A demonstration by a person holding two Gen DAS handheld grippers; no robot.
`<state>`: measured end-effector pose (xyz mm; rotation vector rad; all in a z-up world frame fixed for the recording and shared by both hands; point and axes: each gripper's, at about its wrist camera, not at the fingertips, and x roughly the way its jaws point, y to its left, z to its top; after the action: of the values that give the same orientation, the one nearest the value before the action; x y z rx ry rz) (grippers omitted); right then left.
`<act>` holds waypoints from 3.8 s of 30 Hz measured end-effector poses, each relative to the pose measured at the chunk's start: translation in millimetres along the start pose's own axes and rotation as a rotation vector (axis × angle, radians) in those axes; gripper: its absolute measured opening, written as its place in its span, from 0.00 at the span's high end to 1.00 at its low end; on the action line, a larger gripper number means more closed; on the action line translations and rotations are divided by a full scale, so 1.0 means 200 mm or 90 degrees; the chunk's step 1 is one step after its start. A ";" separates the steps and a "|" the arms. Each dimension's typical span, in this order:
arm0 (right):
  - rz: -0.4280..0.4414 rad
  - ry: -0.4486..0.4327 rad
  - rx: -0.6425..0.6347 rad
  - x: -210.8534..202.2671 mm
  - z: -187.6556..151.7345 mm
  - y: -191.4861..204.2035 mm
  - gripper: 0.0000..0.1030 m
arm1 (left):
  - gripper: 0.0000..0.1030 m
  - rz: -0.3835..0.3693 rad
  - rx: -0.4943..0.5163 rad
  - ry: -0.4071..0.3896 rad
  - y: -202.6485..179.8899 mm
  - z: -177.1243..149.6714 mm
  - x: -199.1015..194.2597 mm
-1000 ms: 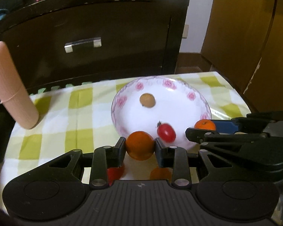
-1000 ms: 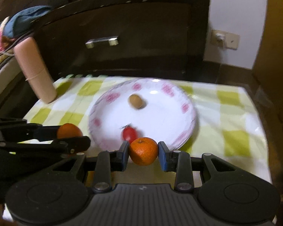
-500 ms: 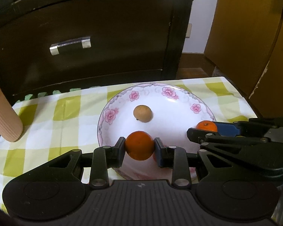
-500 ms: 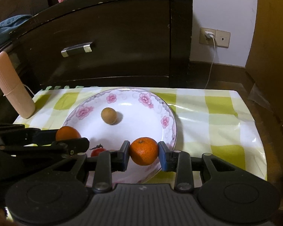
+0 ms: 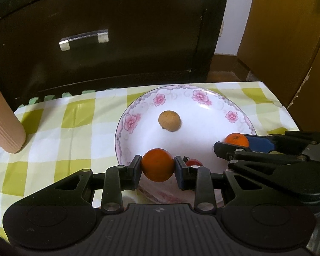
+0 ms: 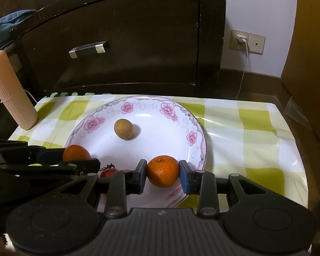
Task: Organize fruits
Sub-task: 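Carry both fruits over the white bowl and open both tools to drop them, then withdraw both tools from the bowl back over the fruit pile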
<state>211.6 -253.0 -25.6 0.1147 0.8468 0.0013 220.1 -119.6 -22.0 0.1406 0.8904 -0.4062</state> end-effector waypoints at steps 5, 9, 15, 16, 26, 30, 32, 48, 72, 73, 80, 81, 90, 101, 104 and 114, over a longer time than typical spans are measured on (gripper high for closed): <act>0.005 -0.005 0.003 0.00 0.01 0.00 0.67 | 0.55 0.005 -0.003 -0.002 0.01 0.00 -0.01; 0.003 -0.011 0.005 -0.03 0.01 -0.01 0.66 | 0.47 0.005 -0.005 -0.007 0.02 0.01 -0.02; 0.004 -0.009 0.000 -0.06 0.01 0.00 0.63 | 0.42 0.007 -0.004 -0.011 0.03 0.00 -0.06; 0.003 -0.011 -0.002 -0.08 0.01 0.00 0.63 | 0.42 0.008 -0.004 -0.013 0.03 0.00 -0.08; 0.004 -0.038 -0.018 -0.32 -0.04 0.09 0.63 | 0.37 0.028 0.005 -0.056 0.03 -0.10 -0.34; 0.005 -0.046 -0.015 -0.43 -0.08 0.13 0.63 | 0.37 0.023 0.002 -0.066 0.02 -0.15 -0.45; 0.007 -0.053 -0.011 -0.49 -0.11 0.14 0.63 | 0.37 0.027 0.004 -0.075 0.01 -0.18 -0.51; 0.020 -0.048 -0.012 -0.72 -0.33 0.33 0.63 | 0.38 0.079 0.003 -0.094 0.03 -0.43 -0.77; 0.037 -0.017 -0.025 -0.79 -0.55 0.54 0.63 | 0.37 0.176 0.021 -0.076 0.08 -0.69 -0.92; 0.037 -0.016 -0.025 -0.80 -0.55 0.54 0.63 | 0.37 0.169 0.012 -0.071 0.09 -0.69 -0.92; 0.046 -0.016 -0.023 -0.82 -0.58 0.54 0.63 | 0.34 0.178 0.000 -0.076 0.08 -0.72 -0.96; 0.047 -0.017 -0.022 -0.83 -0.58 0.54 0.63 | 0.33 0.181 -0.005 -0.078 0.08 -0.73 -0.96; 0.054 -0.004 -0.041 -0.84 -0.61 0.56 0.63 | 0.31 0.212 -0.021 -0.063 0.06 -0.77 -0.99; 0.069 0.011 -0.064 -0.87 -0.68 0.61 0.63 | 0.31 0.225 -0.041 -0.029 0.08 -0.85 -1.03; 0.066 0.014 -0.076 -0.87 -0.68 0.65 0.63 | 0.31 0.236 -0.044 -0.030 0.09 -0.86 -1.04; 0.093 0.040 -0.090 -0.74 -0.69 0.72 0.63 | 0.20 0.218 -0.032 -0.039 0.24 -0.92 -0.97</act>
<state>17.4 -102.2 8.7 0.0432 0.8969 0.2025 -2.2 32.4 11.4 0.2291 0.7968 -0.0683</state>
